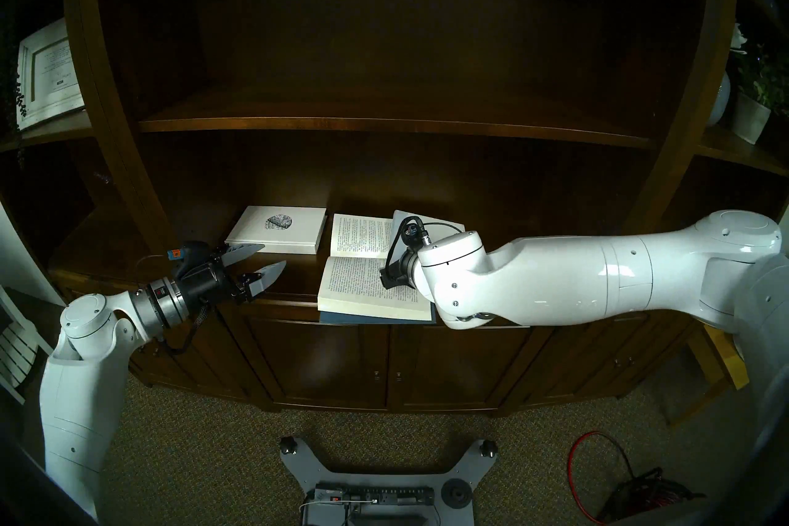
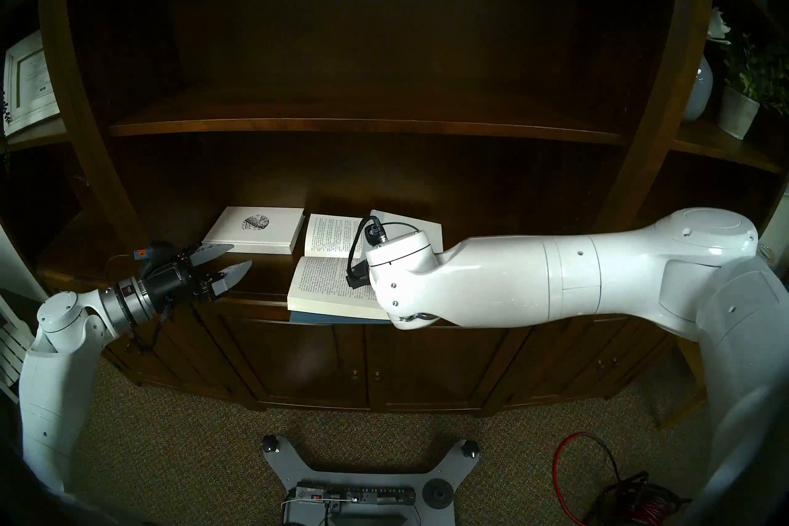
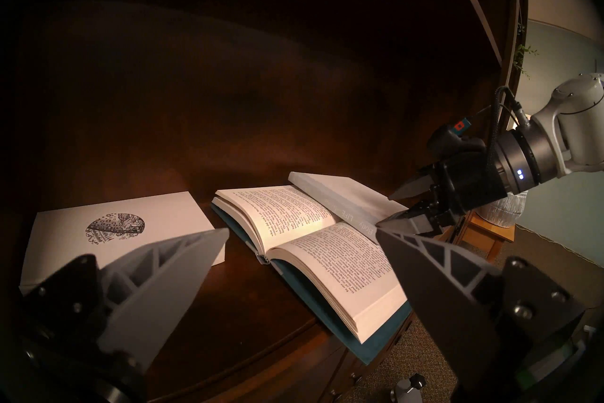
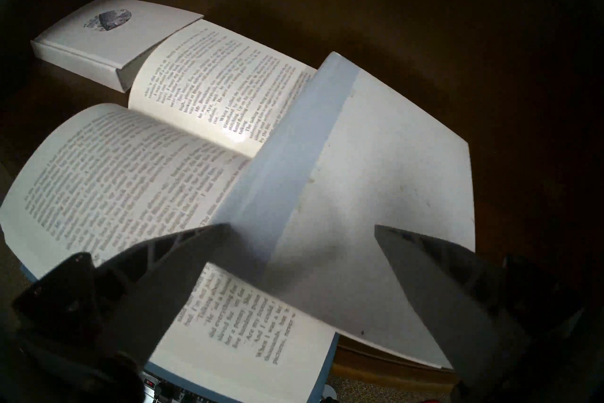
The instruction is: Close the books and align them horizontally on the shelf
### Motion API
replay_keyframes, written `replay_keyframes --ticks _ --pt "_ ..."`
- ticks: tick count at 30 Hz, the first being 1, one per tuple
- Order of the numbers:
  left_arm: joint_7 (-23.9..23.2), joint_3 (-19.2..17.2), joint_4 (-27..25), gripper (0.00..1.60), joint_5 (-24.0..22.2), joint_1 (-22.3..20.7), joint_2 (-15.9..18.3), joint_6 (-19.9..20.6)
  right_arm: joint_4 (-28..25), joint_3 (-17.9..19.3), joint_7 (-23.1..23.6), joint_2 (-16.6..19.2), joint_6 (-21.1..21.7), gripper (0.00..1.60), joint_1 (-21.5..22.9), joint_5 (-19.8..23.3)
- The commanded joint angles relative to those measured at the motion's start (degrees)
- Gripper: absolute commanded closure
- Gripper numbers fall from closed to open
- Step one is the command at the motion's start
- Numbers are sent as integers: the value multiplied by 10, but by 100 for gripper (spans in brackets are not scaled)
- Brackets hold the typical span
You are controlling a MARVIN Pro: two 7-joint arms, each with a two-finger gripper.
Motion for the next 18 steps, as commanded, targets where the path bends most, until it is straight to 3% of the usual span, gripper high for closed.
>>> replay_keyframes --ticks 1,12,18 --pt "1 -7 -13 0 -6 -11 0 -3 3 20 23 -12 3 0 21 -5" --pt "1 -7 -13 0 -6 -10 -1 -3 21 21 35 -19 9 0 19 3" --pt "1 -7 -13 0 -6 -10 -1 -3 62 5 -20 -57 23 0 14 1"
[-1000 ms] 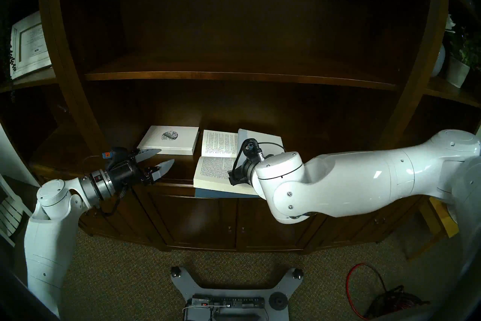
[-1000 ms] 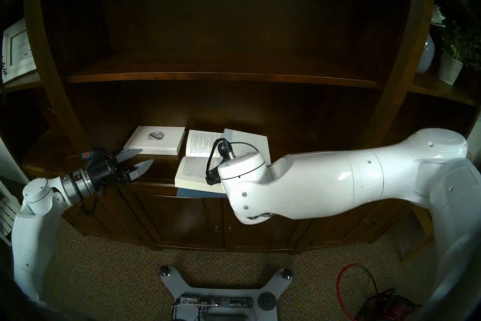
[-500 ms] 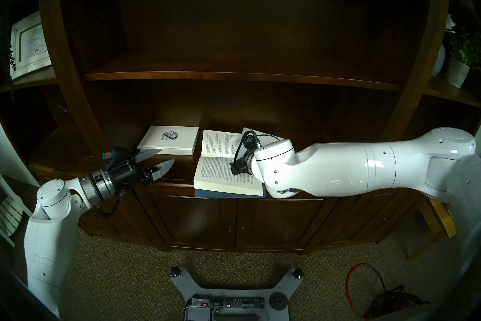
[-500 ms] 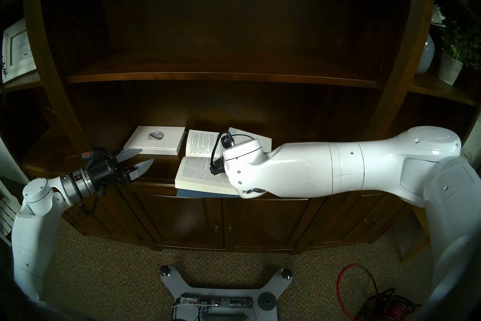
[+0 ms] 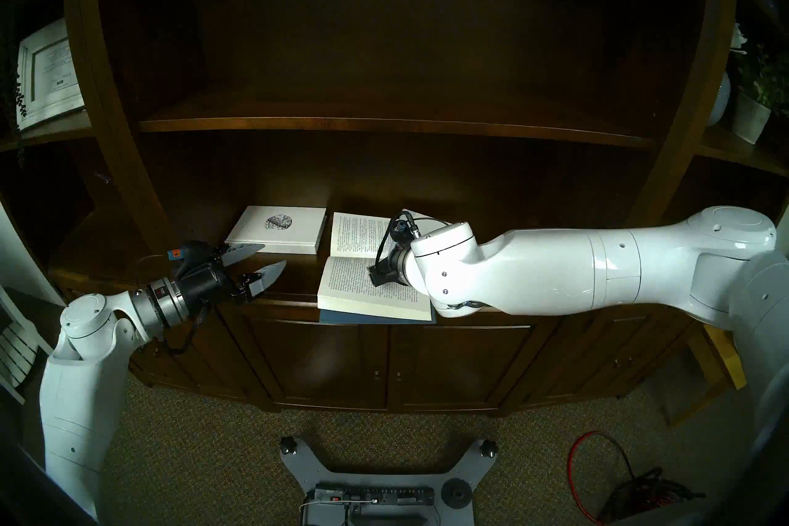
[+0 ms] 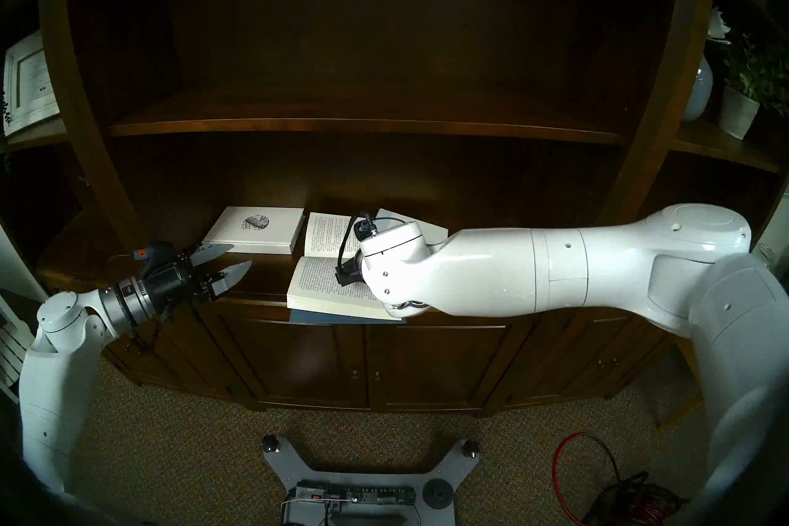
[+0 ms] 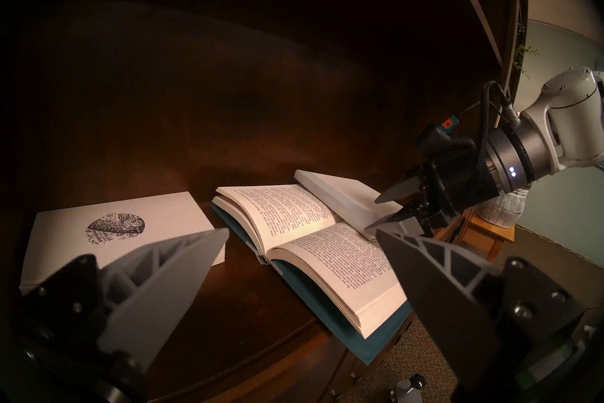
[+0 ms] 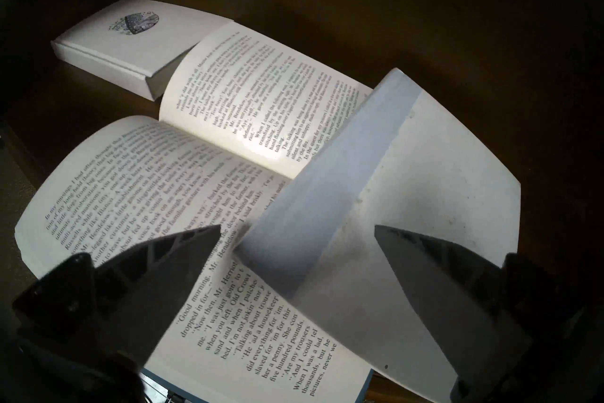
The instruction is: Close the books and align them horizontally on the shelf
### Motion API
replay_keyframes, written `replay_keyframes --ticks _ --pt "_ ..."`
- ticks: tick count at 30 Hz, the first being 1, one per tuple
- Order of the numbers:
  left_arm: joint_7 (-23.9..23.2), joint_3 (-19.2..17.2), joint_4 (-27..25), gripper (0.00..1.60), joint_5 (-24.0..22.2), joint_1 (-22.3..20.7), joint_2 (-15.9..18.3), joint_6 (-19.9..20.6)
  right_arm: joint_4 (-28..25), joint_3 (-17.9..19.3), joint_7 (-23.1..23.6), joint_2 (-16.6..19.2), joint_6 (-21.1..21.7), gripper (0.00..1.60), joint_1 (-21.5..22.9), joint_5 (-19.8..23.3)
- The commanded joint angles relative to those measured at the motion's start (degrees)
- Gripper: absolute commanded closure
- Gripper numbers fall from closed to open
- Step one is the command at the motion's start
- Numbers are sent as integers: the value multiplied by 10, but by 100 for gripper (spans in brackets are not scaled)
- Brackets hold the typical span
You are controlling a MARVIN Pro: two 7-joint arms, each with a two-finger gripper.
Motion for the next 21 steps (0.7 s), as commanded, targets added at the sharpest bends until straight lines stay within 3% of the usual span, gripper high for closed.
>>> replay_keyframes --ticks 1,7,21 --pt "1 -7 -13 0 -6 -10 0 -3 38 0 -59 -43 7 0 10 -3" --pt "1 -7 -13 0 -6 -10 0 -3 53 -7 -117 -67 19 0 9 8" --pt "1 -7 -13 0 -6 -11 0 -3 -31 -3 -219 -37 35 0 25 58"
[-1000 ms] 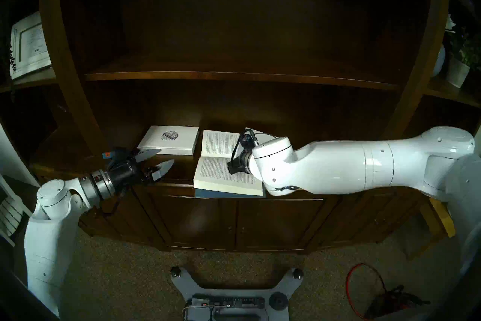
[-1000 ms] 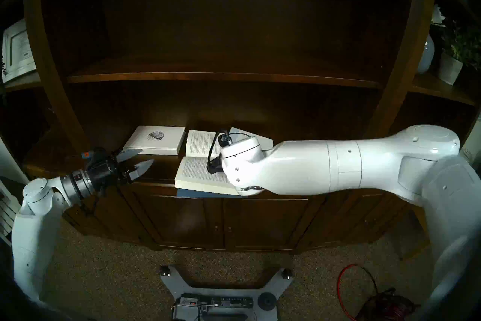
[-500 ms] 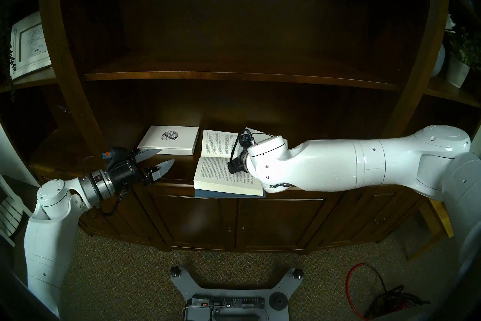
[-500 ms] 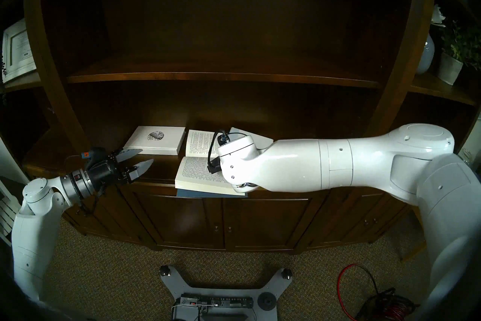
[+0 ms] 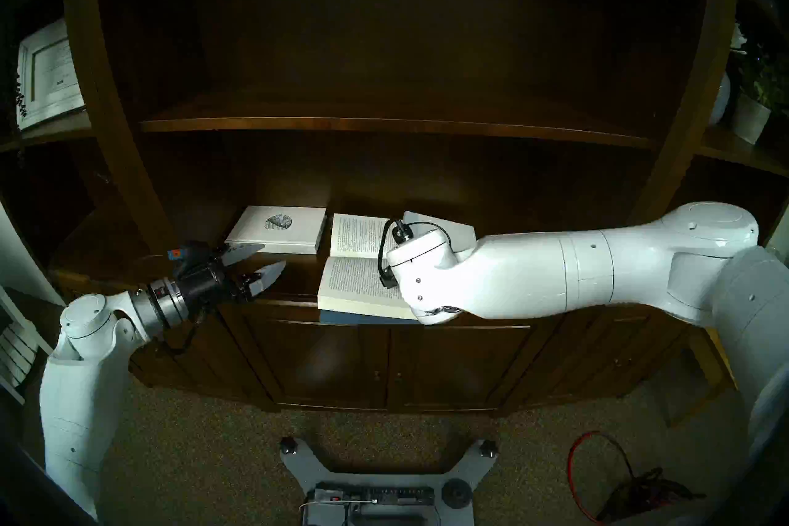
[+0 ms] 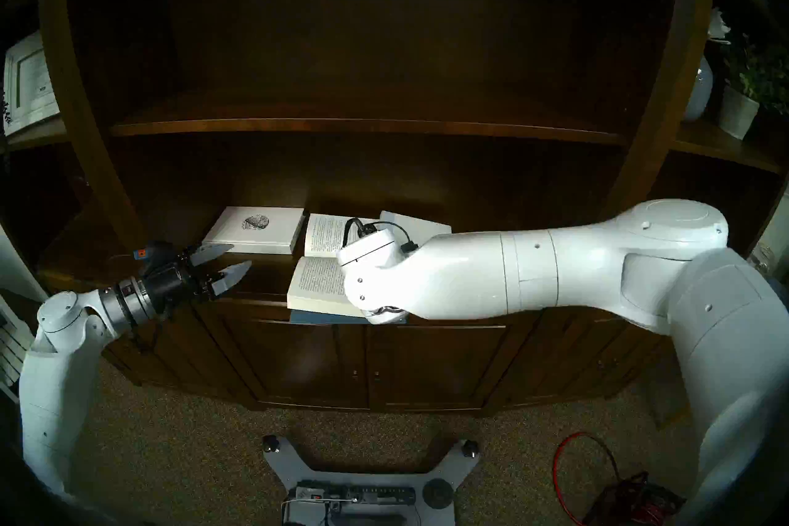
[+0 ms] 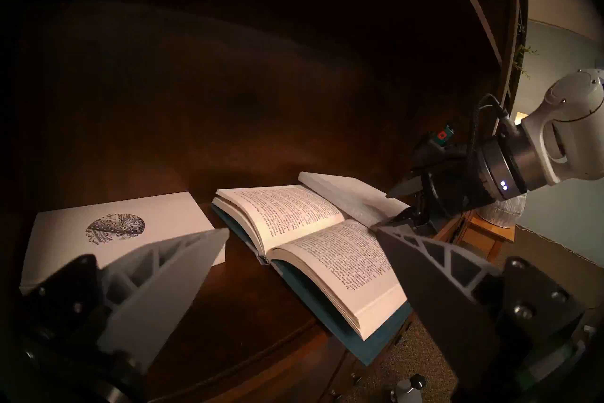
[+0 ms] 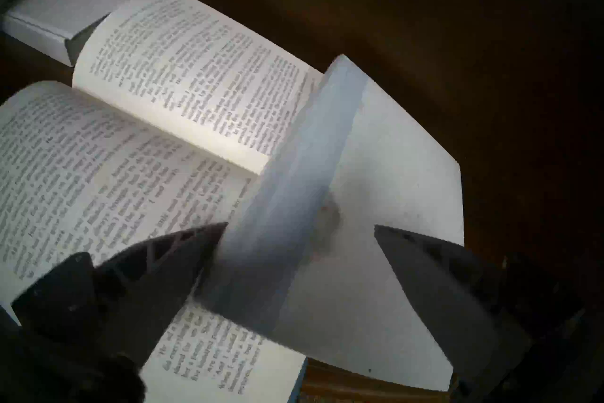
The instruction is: Close the books and align them horizontally on the shelf
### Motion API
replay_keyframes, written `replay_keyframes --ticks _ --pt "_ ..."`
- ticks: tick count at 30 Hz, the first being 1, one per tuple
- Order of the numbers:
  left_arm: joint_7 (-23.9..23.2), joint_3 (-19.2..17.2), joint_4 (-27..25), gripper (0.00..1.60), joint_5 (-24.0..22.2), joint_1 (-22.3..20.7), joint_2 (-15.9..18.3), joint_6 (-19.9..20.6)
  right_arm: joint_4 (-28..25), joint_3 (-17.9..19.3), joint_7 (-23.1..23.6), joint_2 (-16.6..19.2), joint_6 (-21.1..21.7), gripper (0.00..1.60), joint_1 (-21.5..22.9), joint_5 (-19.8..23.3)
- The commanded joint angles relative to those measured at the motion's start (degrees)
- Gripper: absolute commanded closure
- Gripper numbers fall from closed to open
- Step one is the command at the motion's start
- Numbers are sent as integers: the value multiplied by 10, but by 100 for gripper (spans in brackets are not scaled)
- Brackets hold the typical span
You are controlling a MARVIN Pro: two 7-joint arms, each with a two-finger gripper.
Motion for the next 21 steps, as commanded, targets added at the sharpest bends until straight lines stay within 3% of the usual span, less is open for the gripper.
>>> replay_keyframes --ticks 1,9,21 --pt "1 -7 -12 0 -6 -11 0 -3 -47 13 -65 18 4 0 24 24" --pt "1 -7 -12 0 -6 -11 0 -3 -83 4 -115 53 -5 0 25 40" --pt "1 -7 -13 0 -6 -11 0 -3 -57 -28 -123 60 -7 0 16 34"
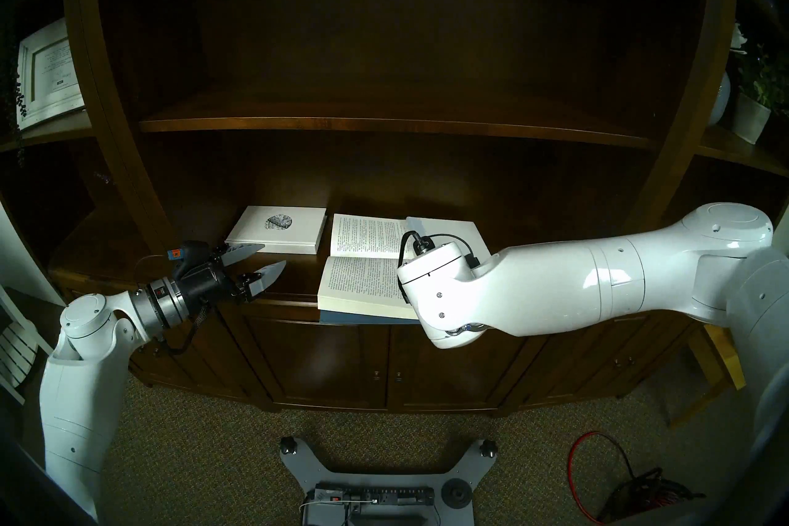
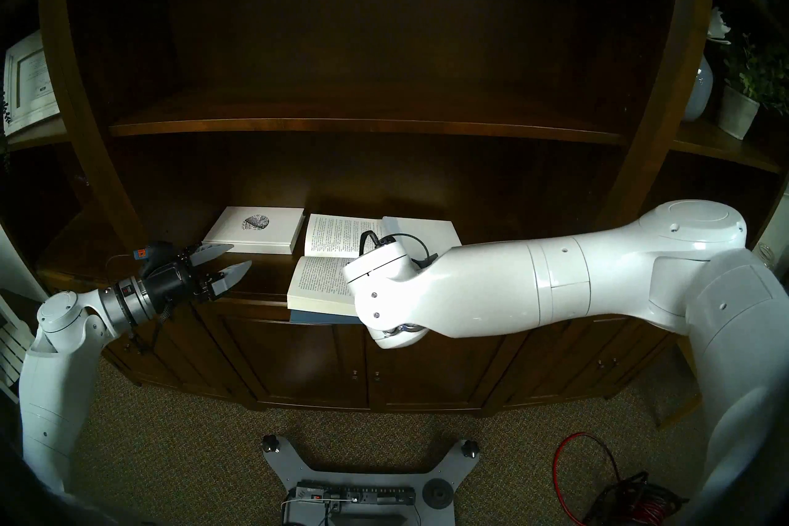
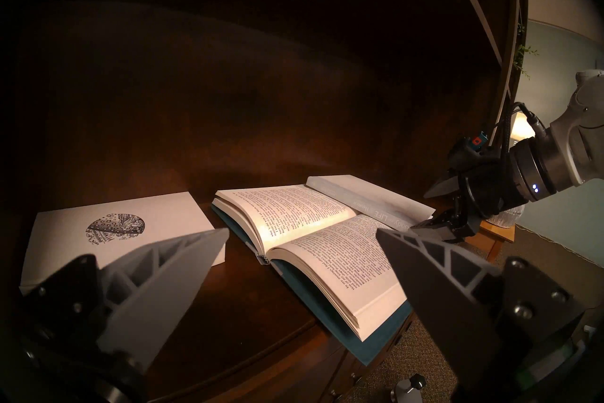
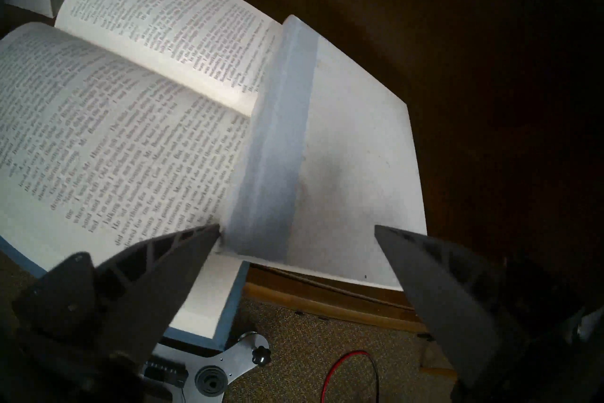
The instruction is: Close the books and align them horizontally on the shelf
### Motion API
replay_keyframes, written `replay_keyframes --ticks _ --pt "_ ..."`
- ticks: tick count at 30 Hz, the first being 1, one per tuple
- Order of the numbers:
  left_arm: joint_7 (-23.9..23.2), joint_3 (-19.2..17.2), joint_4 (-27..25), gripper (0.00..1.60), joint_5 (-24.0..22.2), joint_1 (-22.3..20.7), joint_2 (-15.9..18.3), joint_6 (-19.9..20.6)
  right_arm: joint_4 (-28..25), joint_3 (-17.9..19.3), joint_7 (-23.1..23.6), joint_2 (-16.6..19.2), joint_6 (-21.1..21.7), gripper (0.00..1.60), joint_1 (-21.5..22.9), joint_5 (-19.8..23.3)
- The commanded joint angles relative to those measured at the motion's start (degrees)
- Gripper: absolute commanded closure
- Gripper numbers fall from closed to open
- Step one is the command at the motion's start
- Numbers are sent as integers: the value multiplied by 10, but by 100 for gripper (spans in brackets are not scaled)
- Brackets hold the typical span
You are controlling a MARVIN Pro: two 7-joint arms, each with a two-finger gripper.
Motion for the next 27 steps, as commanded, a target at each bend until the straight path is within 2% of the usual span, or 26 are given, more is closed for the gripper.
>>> replay_keyframes --ticks 1,6,18,27 --pt "1 -7 -13 0 -6 -11 0 -3 21 -11 -12 8 1 0 9 -12" --pt "1 -7 -13 0 -6 -11 0 -3 29 -28 -12 9 -2 0 13 -11" --pt "1 -7 -12 0 -6 -11 0 -3 28 -91 -12 21 -22 0 54 -1" --pt "0 -6 -12 0 -6 -11 0 -3 -5 -123 -12 44 -47 0 88 9"
